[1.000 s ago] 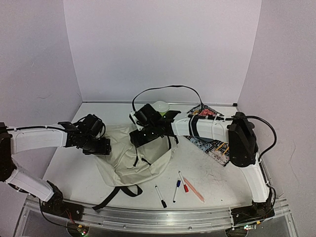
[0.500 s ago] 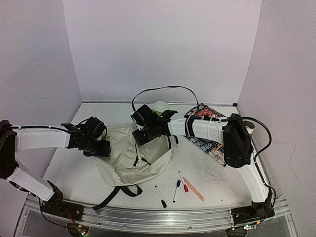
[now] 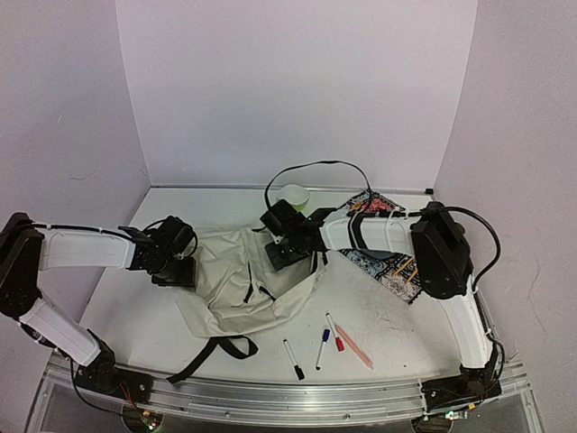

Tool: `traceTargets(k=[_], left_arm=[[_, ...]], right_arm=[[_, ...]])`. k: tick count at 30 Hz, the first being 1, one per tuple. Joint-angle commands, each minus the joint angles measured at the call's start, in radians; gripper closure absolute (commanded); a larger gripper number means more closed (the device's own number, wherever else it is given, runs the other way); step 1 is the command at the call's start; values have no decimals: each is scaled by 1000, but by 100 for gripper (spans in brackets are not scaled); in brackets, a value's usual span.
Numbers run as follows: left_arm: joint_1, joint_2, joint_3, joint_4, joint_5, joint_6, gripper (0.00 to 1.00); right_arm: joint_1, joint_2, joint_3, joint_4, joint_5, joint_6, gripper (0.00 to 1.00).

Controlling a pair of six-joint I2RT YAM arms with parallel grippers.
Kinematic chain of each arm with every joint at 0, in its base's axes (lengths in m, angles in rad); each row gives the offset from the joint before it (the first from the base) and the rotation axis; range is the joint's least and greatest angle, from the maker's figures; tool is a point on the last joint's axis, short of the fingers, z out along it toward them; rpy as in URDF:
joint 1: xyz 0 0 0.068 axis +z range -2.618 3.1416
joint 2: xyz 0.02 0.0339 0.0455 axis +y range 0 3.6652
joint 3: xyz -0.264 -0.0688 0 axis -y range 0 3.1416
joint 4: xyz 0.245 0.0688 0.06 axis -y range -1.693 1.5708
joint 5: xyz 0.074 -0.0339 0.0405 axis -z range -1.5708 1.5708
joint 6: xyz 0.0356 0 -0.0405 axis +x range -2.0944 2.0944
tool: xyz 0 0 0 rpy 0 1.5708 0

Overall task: Pack the student bag
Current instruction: Adjust the student bag at the center of the board.

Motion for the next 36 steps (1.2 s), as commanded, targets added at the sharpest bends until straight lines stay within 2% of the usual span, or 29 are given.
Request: traceTargets(k=[1,6,9,11,15,17,22,26,31,36], left_arm=[[86,92,38,77,-58,48,54],[177,219,124,142,-44,92,63],[211,264,175,169,-52,103,65],[215,271,212,175,-41,111,62],[196,224,266,175,20,123,49],[172,178,284,174,42,125,45],[103,60,304,174,95,76,43],[16,78,325,203,194,33,43],[-11,175,302,320,367,-26,47],[-28,270,306,391,428,-56,59]], right_arm=[[-35,-86,-123,-98,-26,48,49],[-48,-158,-266,20,-198,118,49],[-49,-191,-312,67,-268,145,49],[-49,-214,-331,103,-300,146,49],[-49,-257,-340,170,-353,140,47],[-49,-270,-330,191,-364,141,44],[-49,-286,-296,221,-337,148,40],[-49,-293,-293,252,-313,161,38],[-50,-294,-300,272,-285,178,36],[-55,-296,-309,277,-268,189,35]])
